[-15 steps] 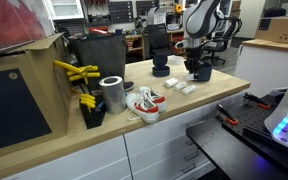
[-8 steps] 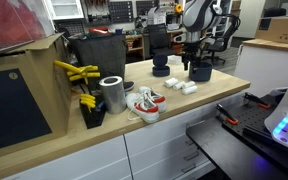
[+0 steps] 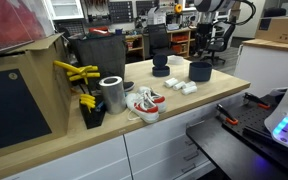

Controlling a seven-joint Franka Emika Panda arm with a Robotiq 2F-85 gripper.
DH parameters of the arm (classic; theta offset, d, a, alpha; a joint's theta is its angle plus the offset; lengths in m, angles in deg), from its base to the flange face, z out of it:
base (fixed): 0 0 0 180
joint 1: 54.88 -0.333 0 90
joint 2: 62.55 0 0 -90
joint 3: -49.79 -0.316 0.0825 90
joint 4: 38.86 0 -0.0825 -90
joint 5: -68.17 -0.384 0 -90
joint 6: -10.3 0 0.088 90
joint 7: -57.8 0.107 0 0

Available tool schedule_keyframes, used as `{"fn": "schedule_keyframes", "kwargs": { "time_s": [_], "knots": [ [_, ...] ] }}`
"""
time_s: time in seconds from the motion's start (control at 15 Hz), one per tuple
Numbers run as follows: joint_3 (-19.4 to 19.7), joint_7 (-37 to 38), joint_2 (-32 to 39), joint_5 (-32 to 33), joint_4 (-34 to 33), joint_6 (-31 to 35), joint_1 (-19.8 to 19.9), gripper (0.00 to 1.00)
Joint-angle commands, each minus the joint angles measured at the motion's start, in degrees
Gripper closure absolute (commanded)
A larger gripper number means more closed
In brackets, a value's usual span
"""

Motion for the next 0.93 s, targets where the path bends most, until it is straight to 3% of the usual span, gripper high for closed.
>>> {"fn": "schedule_keyframes", "kwargs": {
  "time_s": [0.0,0.4,0.87],
  "knots": [
    [0.93,10.98,-0.10,0.27,-2.32,-2.31,-0.43,0.00],
    [0.64,28.22,2.52,-3.91,-4.89,-2.38,-0.90,0.00],
    [0.45,41.65,5.05,-8.67,-8.11,-2.31,-0.26,0.00]
  ]
}}
